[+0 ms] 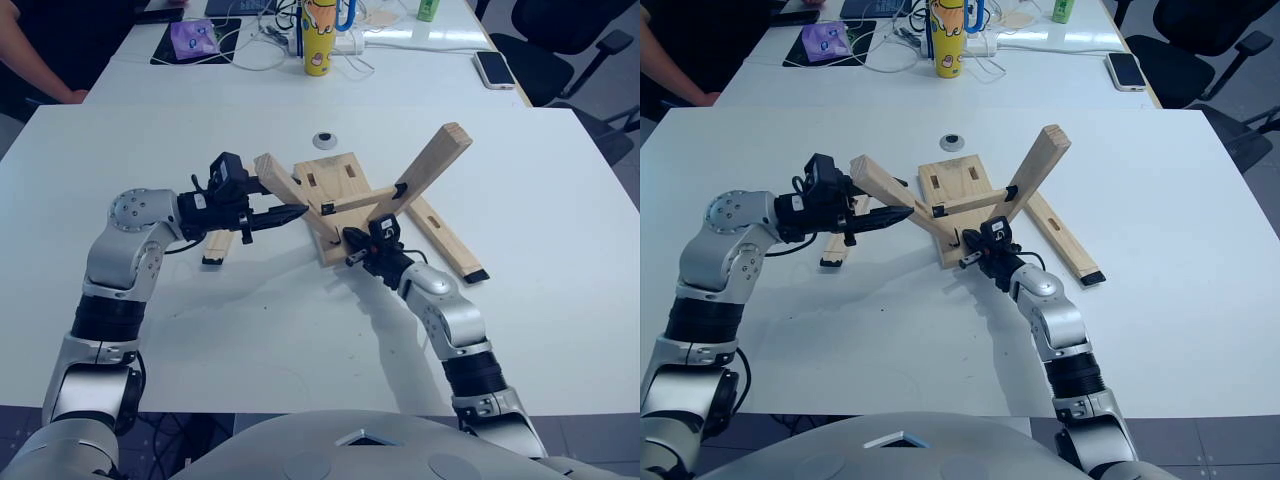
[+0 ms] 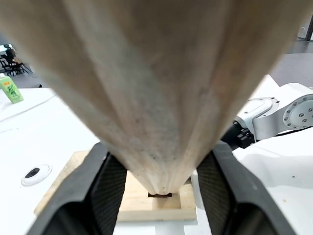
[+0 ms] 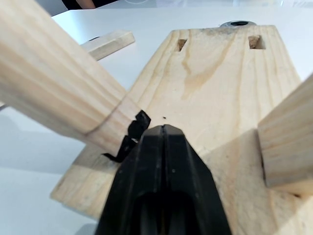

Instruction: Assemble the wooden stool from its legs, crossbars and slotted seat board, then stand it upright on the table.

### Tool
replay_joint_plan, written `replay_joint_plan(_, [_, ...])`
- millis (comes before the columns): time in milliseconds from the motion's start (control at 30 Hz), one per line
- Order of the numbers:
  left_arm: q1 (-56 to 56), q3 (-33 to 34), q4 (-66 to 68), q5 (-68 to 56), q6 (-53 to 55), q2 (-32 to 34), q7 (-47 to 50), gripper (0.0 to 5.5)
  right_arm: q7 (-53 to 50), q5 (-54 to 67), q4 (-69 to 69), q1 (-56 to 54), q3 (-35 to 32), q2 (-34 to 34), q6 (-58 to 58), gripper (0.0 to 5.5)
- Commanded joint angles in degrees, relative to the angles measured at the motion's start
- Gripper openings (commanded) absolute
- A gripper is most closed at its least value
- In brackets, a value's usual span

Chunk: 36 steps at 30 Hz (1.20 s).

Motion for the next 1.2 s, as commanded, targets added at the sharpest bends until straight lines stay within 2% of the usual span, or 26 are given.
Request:
replay_joint_plan(33, [-0.8, -0.6, -0.6, 1.2, 3.0, 1.8, -0.5, 2.03, 0.9, -0.8, 2.7, 4.1, 3.0, 0.8, 2.8, 0.0])
replay_joint_plan(367, [-1.8, 0.1, -1.8, 0.8, 5.2, 1.4, 0.9, 2.03, 2.2, -2.6, 2.3, 3.3, 6.3, 0.6, 1.2, 0.0])
replay_joint_plan(733, [-3.0, 0.0, -1.5, 2.2, 4.9, 1.4, 1.0, 2.03, 4.3, -11.3, 5.1, 0.1, 12.7, -3.5, -4.9, 0.0])
replay_joint_plan(967, [-2.6, -3.9, 2.0, 6.8, -1.2, 2.6, -3.4, 2.03, 4.4, -10.9, 5.5, 1.8, 11.2, -4.2, -2.8, 0.0])
replay_joint_plan(1200, [-5.8, -7.9, 0.8, 8.3, -1.7, 2.9, -6.3, 2.03, 6.9, -12.3, 6.2, 2.5, 13.9, -6.4, -2.2, 0.0])
